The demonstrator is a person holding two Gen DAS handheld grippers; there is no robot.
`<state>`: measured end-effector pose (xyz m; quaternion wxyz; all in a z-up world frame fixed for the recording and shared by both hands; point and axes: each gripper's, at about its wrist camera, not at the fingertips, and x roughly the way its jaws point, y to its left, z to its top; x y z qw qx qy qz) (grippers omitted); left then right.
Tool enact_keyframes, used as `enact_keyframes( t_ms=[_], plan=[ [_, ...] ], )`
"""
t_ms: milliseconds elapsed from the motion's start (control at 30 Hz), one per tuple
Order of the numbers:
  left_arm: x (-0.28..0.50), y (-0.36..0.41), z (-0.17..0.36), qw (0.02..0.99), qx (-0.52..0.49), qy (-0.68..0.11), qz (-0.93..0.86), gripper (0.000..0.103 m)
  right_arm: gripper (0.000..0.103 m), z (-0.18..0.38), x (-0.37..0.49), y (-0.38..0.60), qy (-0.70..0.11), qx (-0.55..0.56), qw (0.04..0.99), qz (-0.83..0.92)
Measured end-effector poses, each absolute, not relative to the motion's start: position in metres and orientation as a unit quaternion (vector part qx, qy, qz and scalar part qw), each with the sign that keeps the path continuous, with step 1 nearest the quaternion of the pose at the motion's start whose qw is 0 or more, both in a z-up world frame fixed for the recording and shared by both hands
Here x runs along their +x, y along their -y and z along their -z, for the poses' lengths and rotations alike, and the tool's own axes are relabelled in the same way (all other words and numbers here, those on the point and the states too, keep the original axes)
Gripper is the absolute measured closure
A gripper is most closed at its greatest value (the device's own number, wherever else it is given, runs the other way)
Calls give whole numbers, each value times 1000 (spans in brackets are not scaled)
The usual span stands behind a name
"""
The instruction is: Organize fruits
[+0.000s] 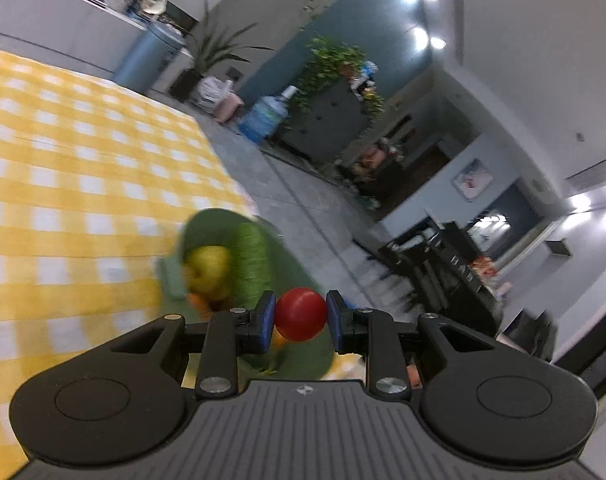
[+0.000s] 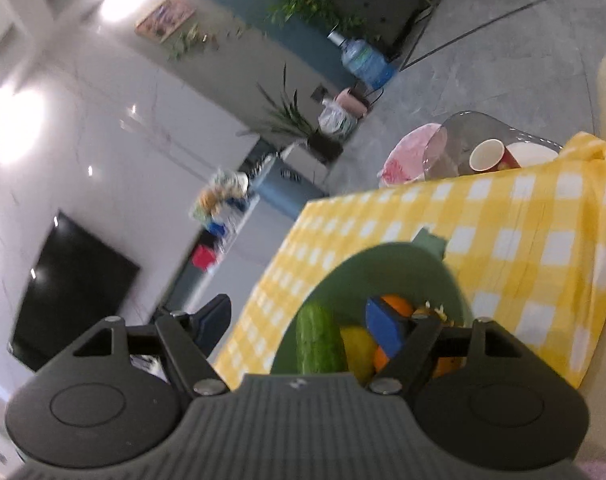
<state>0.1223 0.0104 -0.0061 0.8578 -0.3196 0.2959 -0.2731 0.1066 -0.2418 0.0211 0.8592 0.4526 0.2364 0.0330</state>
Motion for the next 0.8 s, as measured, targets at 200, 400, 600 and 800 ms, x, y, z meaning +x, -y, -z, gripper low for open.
enact_keyframes(
  t_ms=[200, 400, 600, 800],
  plan=[
    [144, 23, 1, 852, -297, -311, 300, 73, 31, -12, 101, 263, -227, 515, 827, -8],
    [170, 59, 9, 853, -267, -337, 296, 73, 31, -20, 84, 273, -169, 520, 837, 23],
    [181, 70, 21, 859, -268, -351, 260, 54, 31, -26, 82, 270, -159, 506, 847, 13],
    [166, 51, 7, 869, -275, -336, 237, 38, 31, -21, 88, 269, -176, 511, 841, 11]
  ],
)
